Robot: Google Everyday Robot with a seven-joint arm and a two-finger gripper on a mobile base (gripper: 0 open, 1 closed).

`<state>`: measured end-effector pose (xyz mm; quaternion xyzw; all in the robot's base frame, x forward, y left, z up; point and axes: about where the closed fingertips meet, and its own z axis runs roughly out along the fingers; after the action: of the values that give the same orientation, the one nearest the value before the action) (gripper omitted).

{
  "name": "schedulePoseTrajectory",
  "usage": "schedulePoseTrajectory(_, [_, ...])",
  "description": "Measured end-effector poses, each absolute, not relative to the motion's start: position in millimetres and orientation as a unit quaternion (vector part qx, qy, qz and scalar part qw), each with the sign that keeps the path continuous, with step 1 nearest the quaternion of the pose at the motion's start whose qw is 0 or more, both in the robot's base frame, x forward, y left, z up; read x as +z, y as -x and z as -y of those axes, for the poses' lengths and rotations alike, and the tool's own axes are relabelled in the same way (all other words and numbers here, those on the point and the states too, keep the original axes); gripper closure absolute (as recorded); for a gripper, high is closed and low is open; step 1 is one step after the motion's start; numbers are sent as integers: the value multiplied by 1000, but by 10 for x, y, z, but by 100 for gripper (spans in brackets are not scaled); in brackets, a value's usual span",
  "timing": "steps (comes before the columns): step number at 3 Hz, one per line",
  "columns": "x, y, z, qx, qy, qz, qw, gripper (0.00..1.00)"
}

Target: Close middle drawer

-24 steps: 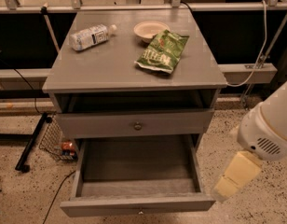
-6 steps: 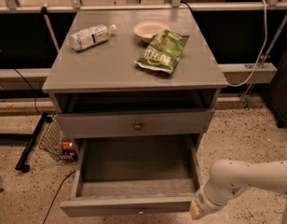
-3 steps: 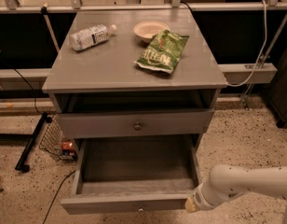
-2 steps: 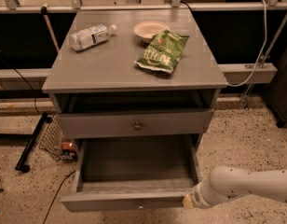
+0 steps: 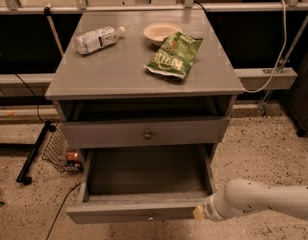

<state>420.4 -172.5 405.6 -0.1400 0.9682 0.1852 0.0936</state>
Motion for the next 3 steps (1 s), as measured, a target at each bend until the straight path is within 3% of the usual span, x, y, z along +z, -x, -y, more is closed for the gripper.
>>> schedulePoseTrajectory(2, [4005,-4643,1620,189,167,-957,143,100])
schedulePoseTrajectory(3, [3960,-5163,1597,181,180,-951,177,100])
